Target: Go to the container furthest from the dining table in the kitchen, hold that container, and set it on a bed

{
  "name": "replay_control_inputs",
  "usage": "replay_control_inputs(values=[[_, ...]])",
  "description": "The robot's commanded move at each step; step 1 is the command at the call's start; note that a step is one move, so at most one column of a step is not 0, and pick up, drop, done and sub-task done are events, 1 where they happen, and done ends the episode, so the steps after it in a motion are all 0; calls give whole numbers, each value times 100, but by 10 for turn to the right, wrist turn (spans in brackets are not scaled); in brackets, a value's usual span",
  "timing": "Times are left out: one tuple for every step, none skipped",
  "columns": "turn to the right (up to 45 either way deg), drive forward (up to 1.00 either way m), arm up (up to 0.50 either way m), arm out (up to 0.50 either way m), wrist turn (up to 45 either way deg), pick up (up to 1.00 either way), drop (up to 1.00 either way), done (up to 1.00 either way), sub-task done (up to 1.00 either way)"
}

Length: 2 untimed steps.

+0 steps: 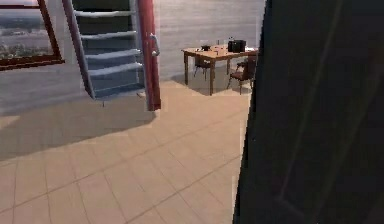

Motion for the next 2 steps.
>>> replay_control_inputs(values=[[-150,0,0,0,0,0,0,0,0],[0,45,0,0,0,0,0,0,0]])
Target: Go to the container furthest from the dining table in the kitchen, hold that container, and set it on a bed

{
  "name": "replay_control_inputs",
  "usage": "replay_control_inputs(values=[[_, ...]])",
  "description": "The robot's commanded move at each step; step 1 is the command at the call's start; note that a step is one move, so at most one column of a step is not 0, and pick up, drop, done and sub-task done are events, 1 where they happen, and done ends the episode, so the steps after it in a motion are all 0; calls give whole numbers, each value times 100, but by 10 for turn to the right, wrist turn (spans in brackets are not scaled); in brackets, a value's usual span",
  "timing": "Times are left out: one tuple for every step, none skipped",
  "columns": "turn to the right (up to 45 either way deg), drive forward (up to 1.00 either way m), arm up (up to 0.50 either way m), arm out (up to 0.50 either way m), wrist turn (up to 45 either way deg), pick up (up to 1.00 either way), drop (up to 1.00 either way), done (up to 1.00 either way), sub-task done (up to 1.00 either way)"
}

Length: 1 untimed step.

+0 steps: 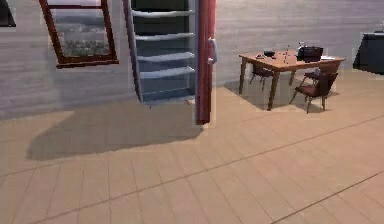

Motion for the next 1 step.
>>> replay_control_inputs(values=[[300,0,0,0,0,0,0,0,0]])
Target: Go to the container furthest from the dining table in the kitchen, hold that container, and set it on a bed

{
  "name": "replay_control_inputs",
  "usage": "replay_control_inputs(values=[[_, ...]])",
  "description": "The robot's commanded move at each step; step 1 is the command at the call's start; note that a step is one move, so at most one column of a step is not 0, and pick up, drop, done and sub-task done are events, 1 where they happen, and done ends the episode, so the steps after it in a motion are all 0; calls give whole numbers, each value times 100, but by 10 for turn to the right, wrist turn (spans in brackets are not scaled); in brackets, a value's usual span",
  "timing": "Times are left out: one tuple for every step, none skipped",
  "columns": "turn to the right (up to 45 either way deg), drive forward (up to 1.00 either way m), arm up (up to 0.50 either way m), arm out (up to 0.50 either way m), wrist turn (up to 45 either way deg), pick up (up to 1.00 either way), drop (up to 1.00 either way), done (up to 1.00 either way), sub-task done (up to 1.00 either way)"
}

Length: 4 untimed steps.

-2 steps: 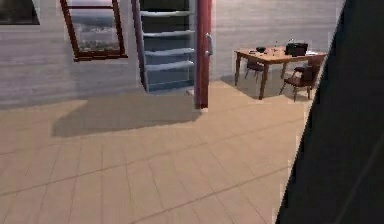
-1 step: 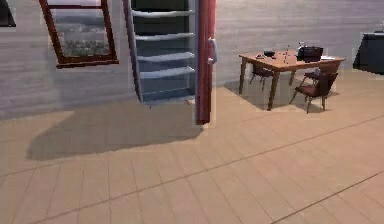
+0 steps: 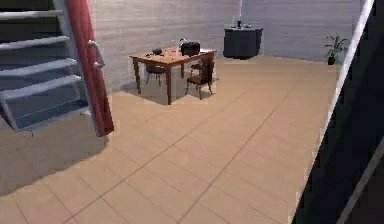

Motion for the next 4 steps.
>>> replay_control_inputs(values=[[0,100,0,0,0,0,0,0,0],[0,100,0,0,0,0,0,0,0],[0,30,0,0,0,0,0,0,0],[-450,0,0,0,0,0,0,0,0]])
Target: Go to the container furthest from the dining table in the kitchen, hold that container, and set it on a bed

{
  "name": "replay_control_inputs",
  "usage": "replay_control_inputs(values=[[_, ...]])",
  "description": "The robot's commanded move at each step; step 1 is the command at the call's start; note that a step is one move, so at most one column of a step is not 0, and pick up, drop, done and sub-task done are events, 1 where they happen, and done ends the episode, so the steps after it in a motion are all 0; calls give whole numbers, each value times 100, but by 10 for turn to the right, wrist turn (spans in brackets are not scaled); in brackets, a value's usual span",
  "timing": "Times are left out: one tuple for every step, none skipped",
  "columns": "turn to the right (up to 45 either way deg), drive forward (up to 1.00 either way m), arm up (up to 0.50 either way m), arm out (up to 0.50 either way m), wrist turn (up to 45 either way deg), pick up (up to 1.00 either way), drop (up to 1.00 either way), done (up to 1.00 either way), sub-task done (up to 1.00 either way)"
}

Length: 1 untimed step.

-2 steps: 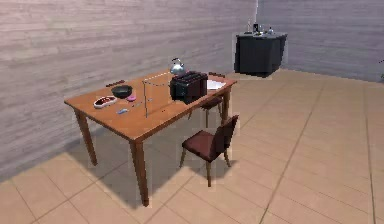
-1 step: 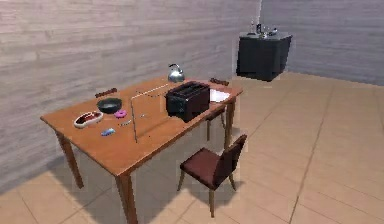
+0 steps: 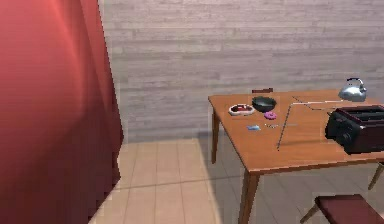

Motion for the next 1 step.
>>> replay_control_inputs(values=[[-60,0,0,0,0,0,0,0,0]])
